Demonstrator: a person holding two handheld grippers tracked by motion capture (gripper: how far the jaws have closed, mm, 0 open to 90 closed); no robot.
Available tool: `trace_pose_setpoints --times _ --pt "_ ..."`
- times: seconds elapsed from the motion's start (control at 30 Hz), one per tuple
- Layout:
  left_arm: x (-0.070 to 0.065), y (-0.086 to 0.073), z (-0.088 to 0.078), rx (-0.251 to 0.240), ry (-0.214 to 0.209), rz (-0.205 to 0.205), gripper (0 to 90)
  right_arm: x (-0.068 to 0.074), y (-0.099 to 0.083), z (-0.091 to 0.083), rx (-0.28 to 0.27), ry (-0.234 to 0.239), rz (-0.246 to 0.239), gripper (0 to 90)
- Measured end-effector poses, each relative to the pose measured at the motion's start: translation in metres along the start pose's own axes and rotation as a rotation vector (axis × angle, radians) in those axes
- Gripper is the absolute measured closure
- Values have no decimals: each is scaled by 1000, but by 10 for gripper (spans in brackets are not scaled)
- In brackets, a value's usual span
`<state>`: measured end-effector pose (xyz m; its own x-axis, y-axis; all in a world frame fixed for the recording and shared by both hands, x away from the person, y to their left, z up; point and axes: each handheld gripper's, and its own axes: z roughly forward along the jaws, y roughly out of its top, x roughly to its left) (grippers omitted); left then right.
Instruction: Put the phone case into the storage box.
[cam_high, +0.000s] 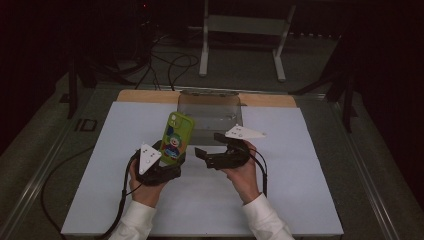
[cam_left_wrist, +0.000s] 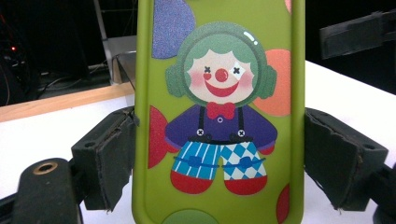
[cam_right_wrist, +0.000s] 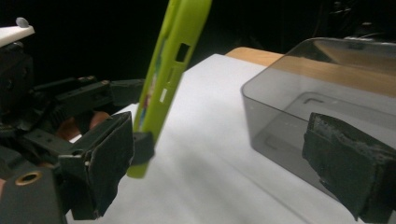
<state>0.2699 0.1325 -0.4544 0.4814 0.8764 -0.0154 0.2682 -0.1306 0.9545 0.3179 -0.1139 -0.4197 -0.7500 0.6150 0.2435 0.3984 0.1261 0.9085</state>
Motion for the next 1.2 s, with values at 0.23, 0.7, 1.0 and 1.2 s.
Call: trace_pose_setpoints --times 0.23,0.7,1.0,1.2 --pt "-7 -1 1 -7 -15 3 159 7 2 11 21 21 8 98" --pt "-13 -1 0 -30 -28 -39 159 18 3 23 7 45 35 337" --pt "-11 -2 -1 -60 -23 -92 159 24 1 30 -11 73 98 564" --pt "-9 -5 -1 -68 -20 -127 159 25 0 35 -12 103 147 684"
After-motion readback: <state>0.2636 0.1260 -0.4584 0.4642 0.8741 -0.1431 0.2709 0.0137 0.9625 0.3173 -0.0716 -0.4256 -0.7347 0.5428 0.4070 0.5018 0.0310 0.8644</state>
